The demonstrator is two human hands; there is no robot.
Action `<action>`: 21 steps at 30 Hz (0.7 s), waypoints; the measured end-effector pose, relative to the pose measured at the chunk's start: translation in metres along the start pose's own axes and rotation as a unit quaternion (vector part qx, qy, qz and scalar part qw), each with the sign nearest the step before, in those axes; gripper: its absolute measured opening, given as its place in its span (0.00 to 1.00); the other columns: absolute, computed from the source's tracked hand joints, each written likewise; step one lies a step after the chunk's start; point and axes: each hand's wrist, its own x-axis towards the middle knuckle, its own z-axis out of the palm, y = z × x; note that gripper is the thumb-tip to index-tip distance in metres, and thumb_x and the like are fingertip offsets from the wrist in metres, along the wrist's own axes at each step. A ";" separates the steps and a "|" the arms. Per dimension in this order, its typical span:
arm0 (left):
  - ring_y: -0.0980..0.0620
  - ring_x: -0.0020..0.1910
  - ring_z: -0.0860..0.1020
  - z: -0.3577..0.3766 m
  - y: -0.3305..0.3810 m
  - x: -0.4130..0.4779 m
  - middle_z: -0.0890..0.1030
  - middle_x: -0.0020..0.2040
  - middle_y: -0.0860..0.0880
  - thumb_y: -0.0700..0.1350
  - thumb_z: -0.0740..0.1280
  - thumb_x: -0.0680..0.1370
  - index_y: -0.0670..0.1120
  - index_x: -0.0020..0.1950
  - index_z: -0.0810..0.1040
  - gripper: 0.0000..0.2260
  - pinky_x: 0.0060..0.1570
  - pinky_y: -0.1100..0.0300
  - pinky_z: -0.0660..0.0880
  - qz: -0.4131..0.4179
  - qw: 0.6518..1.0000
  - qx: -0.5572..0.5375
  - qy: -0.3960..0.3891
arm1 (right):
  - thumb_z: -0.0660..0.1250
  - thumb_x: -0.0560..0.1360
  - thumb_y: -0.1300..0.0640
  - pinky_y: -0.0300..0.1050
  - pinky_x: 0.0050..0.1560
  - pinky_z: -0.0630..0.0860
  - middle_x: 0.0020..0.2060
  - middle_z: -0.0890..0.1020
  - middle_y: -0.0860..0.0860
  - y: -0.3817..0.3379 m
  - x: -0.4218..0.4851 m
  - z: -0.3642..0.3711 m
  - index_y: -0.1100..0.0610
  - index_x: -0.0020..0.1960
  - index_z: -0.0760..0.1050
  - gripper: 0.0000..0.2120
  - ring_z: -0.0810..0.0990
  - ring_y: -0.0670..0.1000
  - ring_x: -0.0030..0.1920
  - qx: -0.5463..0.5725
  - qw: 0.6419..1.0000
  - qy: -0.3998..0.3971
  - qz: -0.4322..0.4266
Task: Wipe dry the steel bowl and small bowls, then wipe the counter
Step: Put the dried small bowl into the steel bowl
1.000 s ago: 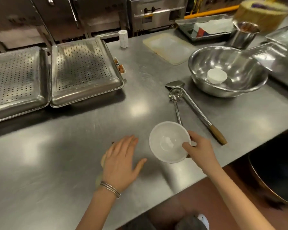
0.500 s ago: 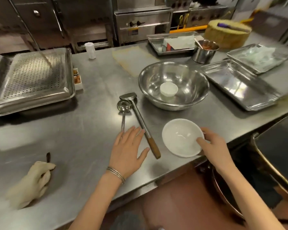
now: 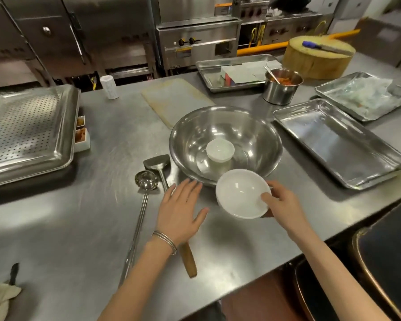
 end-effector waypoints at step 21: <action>0.53 0.52 0.78 0.108 -0.003 0.121 0.83 0.46 0.54 0.56 0.56 0.74 0.51 0.48 0.83 0.18 0.66 0.54 0.57 -0.097 0.995 -0.033 -0.015 | 0.61 0.75 0.64 0.48 0.35 0.82 0.52 0.75 0.56 0.022 0.270 0.028 0.59 0.65 0.68 0.18 0.78 0.58 0.50 -0.094 0.991 -0.095 -0.008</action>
